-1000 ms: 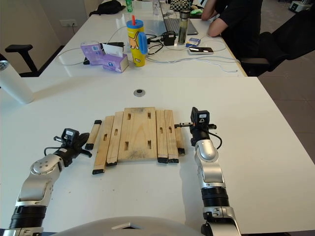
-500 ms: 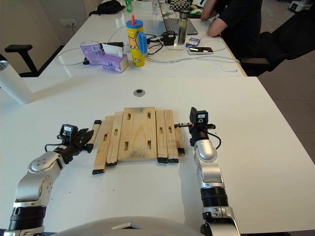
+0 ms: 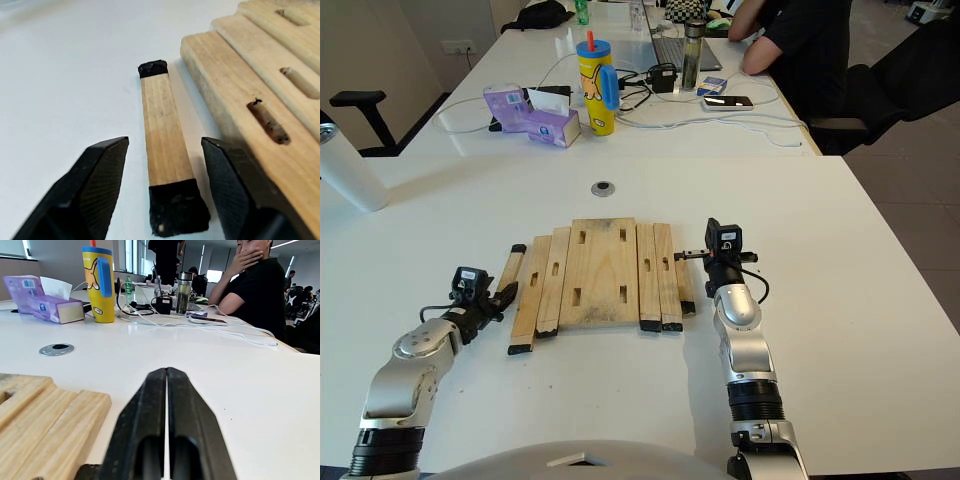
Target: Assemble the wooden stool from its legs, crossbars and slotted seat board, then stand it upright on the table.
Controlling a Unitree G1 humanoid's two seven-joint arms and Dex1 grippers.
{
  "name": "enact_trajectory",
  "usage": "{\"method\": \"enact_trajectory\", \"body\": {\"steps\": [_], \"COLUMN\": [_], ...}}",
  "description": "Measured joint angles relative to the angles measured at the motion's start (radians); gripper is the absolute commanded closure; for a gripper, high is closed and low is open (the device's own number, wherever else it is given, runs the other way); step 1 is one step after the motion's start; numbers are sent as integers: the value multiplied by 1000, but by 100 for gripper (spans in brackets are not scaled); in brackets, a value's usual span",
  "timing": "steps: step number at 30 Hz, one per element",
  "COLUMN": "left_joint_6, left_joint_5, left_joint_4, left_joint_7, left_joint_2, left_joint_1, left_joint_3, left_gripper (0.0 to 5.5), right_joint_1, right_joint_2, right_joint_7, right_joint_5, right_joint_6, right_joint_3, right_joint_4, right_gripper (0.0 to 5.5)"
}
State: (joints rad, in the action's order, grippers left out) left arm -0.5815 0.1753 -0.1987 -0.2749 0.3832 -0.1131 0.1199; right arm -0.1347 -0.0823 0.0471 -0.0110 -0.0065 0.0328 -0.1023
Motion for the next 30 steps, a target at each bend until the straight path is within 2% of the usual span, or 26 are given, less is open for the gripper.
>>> {"method": "enact_trajectory", "body": {"steps": [5,12,16,19,24,27,30], "left_joint_6": [-21,-13,136,257,367,436,485], "left_joint_5": [1,-11,-28,-26,2,6,-13], "left_joint_4": [0,-4,-7,-27,-56,-73,-83], "left_joint_7": [16,29,41,27,-91,-160,-182], "left_joint_2": [-14,-22,-38,-49,-61,-64,-67], "left_joint_1": [7,7,29,59,66,67,67], "left_joint_3": [11,14,20,20,-56,-135,-184], "left_gripper": [414,417,417,417,417,417,417], "right_joint_1": [0,-8,-22,-41,-50,-58,-96], "right_joint_2": [0,-2,-1,14,77,113,124], "right_joint_7": [1,4,29,91,206,190,130], "right_joint_5": [2,2,-23,-130,-533,-781,-919], "right_joint_6": [0,0,30,103,446,650,754], "right_joint_3": [0,0,1,4,11,59,123], "right_joint_4": [2,2,18,71,232,316,319], "right_gripper": [550,550,550,518,434,396,348]}}
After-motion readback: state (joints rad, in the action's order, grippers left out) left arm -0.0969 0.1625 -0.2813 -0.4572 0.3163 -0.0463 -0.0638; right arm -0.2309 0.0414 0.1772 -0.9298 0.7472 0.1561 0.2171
